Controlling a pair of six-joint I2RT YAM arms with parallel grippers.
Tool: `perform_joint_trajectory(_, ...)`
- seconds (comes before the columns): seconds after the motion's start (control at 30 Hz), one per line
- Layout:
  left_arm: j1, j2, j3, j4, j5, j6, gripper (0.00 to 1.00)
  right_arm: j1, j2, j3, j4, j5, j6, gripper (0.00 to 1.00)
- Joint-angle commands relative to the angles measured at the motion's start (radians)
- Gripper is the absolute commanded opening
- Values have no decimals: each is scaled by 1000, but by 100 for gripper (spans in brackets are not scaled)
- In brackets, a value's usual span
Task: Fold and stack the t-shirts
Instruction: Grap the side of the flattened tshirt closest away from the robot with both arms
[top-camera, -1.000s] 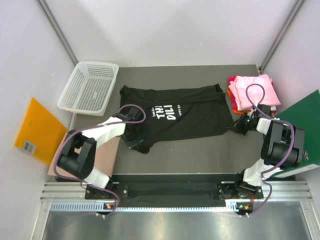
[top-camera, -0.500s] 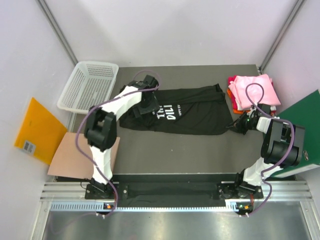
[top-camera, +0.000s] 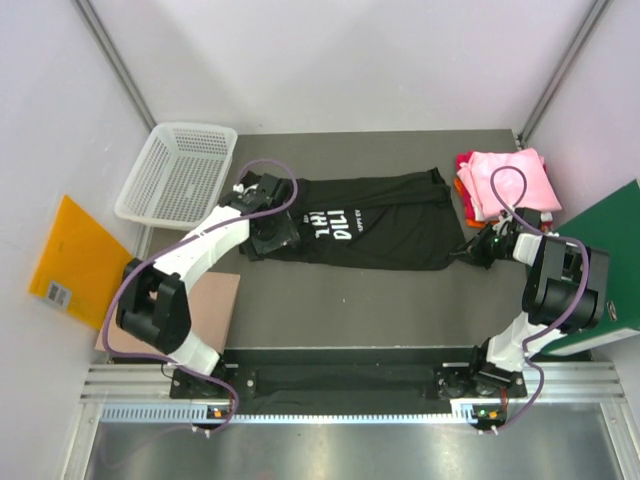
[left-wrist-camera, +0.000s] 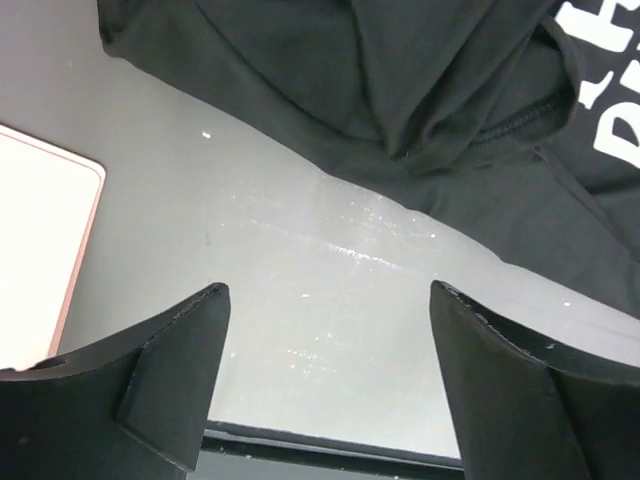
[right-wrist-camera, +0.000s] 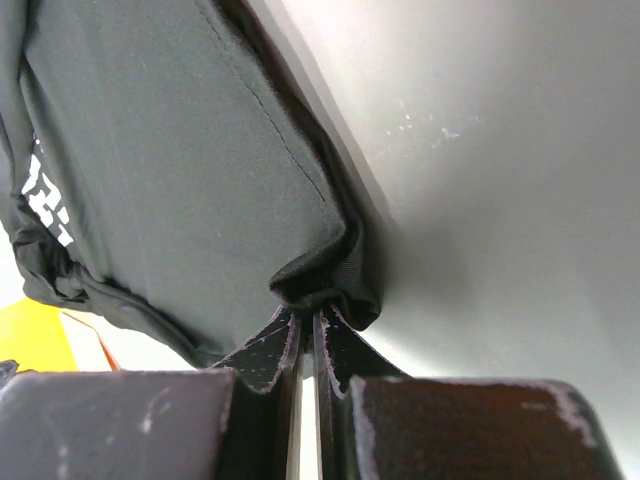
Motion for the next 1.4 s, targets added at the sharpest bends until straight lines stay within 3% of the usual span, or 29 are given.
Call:
perform_joint_trajectory(0.0, 6, -7, -82, 178, 43, -31, 81, 1, 30, 24, 10, 0, -25, 0)
perform_joint_trajectory(0.1, 7, 53, -77, 239, 94, -46, 58, 1, 40, 36, 9, -6, -30, 0)
perform_joint_trajectory(0.4, 7, 209, 39, 279, 130, -54, 61, 1, 48, 41, 10, -17, -28, 1)
perform_joint_trajectory(0.63, 9, 291, 116, 278, 117, -42, 52, 1, 56, 36, 9, -23, -34, 1)
perform_joint_trajectory(0.73, 9, 334, 139, 259, 107, -31, 38, 1, 62, 43, 3, -18, -37, 1)
perform_joint_trajectory(0.77, 9, 338, 145, 246, 103, -28, 29, 1, 62, 44, 4, -20, -37, 1)
perform_joint_trajectory(0.8, 10, 338, 148, 236, 102, -25, 9, 1, 68, 49, 3, -20, -37, 1)
perform_joint_trajectory(0.83, 9, 332, 156, 227, 87, -25, 0, 1, 68, 50, 3, -21, -36, 1)
perform_joint_trajectory(1.07, 9, 210, 154, 85, 16, -15, 0, 1, 64, 73, -8, -26, -33, 1)
perform_joint_trajectory(1.37, 6, -10, 116, -218, 18, 50, 0, 1, 10, 104, -120, -30, -89, 1)
